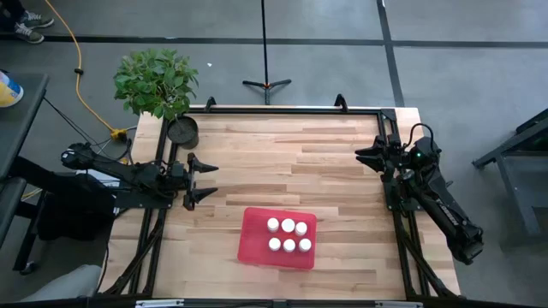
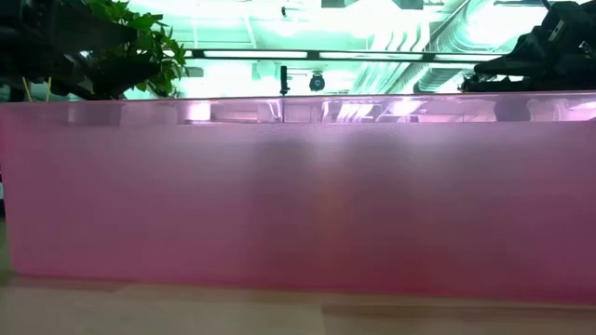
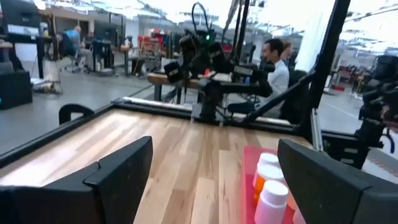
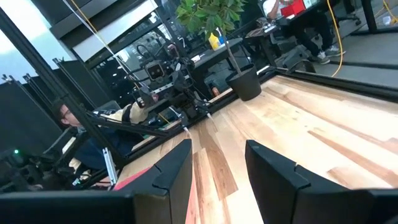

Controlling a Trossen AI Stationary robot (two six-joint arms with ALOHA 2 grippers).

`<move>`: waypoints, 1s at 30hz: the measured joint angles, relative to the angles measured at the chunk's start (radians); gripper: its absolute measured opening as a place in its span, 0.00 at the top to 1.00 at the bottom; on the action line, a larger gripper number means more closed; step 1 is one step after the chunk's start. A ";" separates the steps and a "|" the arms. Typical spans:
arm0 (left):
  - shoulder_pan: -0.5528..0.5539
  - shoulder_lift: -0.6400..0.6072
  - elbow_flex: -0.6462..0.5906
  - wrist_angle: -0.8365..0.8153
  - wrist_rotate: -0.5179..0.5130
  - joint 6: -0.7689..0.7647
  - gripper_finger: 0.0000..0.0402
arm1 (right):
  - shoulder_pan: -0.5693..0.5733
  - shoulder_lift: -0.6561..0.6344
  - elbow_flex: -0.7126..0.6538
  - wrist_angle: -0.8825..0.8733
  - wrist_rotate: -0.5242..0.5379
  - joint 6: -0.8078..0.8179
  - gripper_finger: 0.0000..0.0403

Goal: Pick and place pill bottles into a basket
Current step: Return to Home Position

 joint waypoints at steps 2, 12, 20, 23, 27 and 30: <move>0.000 -0.026 0.000 -0.003 0.000 0.011 0.06 | 0.000 0.000 0.000 0.013 0.000 -0.009 0.65; 0.000 -0.211 -0.001 -0.110 -0.011 0.042 0.06 | -0.008 0.000 0.004 0.082 -0.041 -0.035 0.65; 0.000 -0.208 -0.001 -0.100 -0.032 0.041 0.06 | -0.080 -0.001 0.003 0.133 -0.039 -0.014 0.65; 0.000 -0.208 -0.001 -0.097 -0.032 0.041 0.06 | -0.083 -0.001 0.002 0.188 -0.042 0.024 0.65; 0.000 -0.208 -0.001 -0.101 -0.033 0.041 0.06 | -0.058 -0.001 0.002 0.256 -0.059 0.098 0.65; 0.000 -0.208 -0.001 -0.108 -0.035 0.041 0.06 | -0.003 -0.001 0.002 0.321 -0.064 0.153 0.65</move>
